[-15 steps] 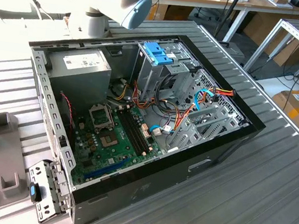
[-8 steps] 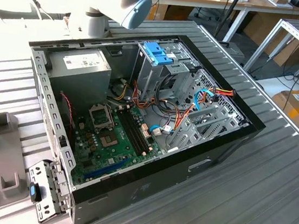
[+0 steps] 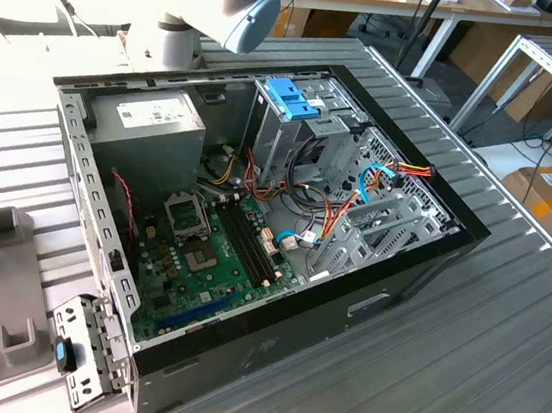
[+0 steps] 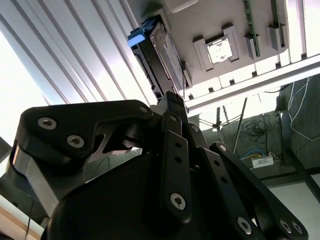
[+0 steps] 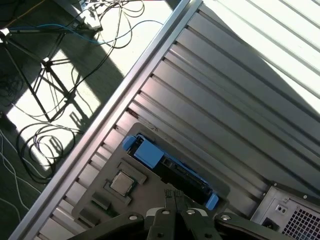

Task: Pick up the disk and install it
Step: 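Pick up the disk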

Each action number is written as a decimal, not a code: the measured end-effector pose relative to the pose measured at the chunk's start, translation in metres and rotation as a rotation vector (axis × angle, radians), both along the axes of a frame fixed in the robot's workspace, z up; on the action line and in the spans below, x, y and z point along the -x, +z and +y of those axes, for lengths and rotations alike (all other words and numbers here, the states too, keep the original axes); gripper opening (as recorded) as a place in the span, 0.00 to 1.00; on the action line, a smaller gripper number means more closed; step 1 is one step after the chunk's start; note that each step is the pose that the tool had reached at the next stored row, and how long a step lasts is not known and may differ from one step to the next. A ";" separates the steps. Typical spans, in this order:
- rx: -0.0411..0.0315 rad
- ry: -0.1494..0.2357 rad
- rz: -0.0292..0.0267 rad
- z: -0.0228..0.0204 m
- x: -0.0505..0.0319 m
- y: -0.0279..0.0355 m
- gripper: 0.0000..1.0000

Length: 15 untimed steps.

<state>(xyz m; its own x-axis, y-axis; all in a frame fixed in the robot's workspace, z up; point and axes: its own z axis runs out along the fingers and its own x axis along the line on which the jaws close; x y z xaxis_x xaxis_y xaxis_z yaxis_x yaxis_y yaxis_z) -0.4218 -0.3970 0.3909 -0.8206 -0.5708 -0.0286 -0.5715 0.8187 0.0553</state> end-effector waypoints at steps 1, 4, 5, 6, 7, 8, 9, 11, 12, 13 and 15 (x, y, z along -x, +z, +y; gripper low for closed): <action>0.0000 0.003 0.0000 0.0000 0.0000 0.0000 0.11; 0.0000 0.009 -0.0001 0.0000 0.0000 0.0000 0.11; 0.0000 0.011 0.0000 0.0000 0.0000 0.0000 0.11; 0.0000 0.014 0.0000 0.0000 0.0000 0.0000 0.11; 0.0000 0.015 0.0000 0.0000 0.0000 0.0000 0.11; 0.0000 0.017 0.0000 0.0000 0.0000 0.0000 0.11; 0.0000 0.021 -0.0001 0.0000 0.0000 0.0000 0.11; 0.0000 0.026 -0.0001 0.0000 0.0000 0.0000 0.11; 0.0000 0.027 0.0000 0.0000 0.0000 0.0000 0.11; 0.0000 0.029 0.0000 0.0000 0.0000 0.0000 0.11; 0.0000 0.032 -0.0001 0.0000 0.0000 0.0000 0.11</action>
